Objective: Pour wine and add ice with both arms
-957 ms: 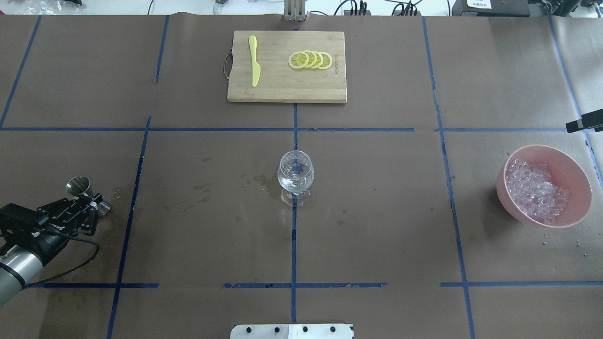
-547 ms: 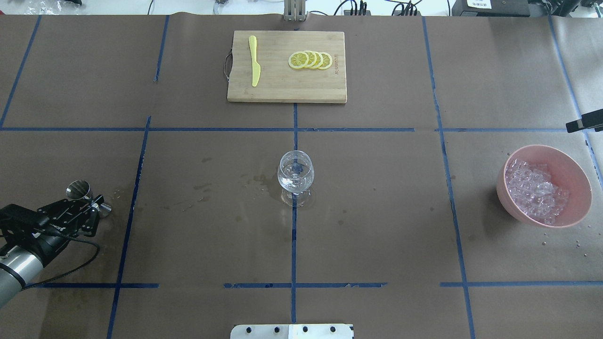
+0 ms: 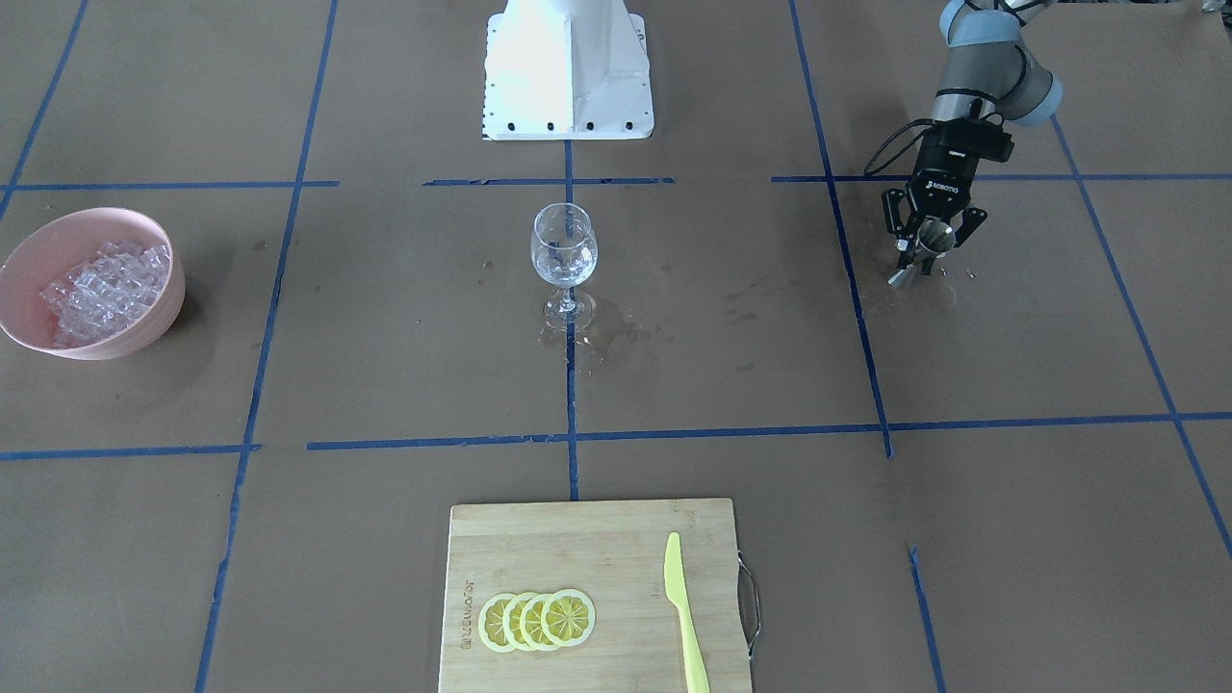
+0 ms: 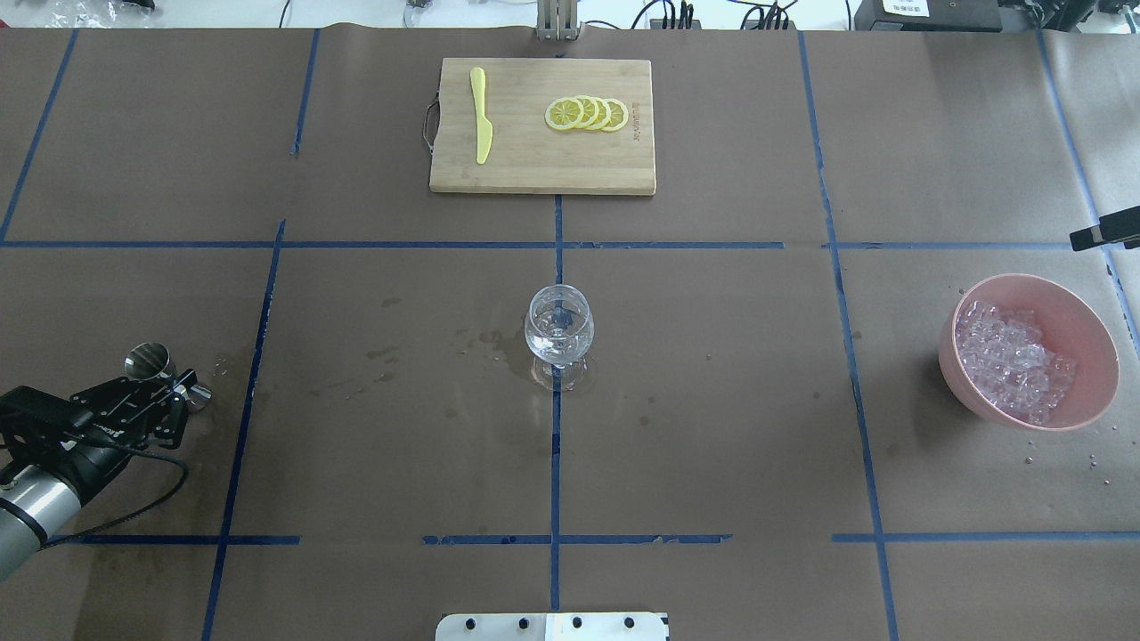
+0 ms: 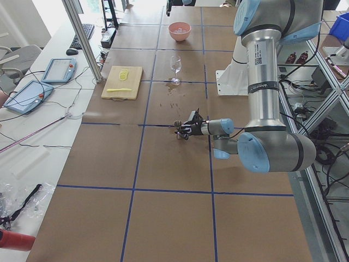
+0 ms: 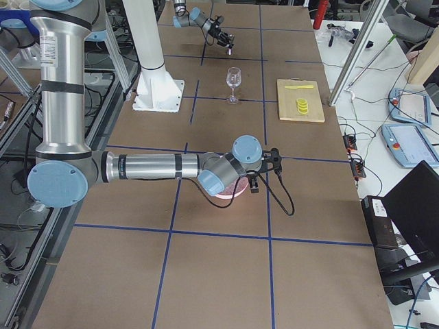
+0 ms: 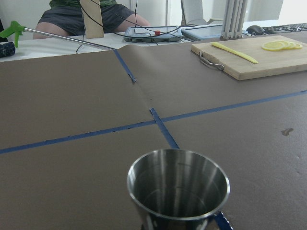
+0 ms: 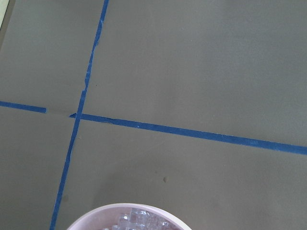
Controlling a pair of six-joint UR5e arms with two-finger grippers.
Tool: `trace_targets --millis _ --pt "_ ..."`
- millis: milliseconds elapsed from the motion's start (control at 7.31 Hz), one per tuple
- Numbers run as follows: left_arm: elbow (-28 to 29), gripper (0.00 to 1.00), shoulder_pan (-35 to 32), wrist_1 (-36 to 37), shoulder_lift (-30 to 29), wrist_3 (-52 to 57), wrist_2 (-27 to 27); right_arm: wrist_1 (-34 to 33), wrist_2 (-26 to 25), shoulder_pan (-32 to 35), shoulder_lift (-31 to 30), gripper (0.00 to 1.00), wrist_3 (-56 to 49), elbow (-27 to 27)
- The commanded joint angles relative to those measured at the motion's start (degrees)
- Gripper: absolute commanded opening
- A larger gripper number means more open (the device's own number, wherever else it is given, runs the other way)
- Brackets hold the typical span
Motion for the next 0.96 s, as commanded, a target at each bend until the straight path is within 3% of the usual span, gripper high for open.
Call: trace_targets --millis 0,137,274,821 --pt "-0.03 0.78 -0.02 0.00 0.37 0.03 -0.35 0.00 0.00 0.05 0.00 1.00 0.02 0.36" --pt "-0.11 0.84 -0.02 0.00 0.63 0.03 -1.31 0.00 0.00 0.05 0.00 1.00 0.11 0.63" --pt "-0.12 0.98 -0.02 0.26 0.90 0.12 -2.72 0.00 0.00 0.05 -0.09 1.00 0.37 0.89" --pt "-9.49 0.99 -0.89 0.52 14.31 0.56 -23.42 -0.09 -0.35 0.05 -0.18 1.00 0.46 2.03"
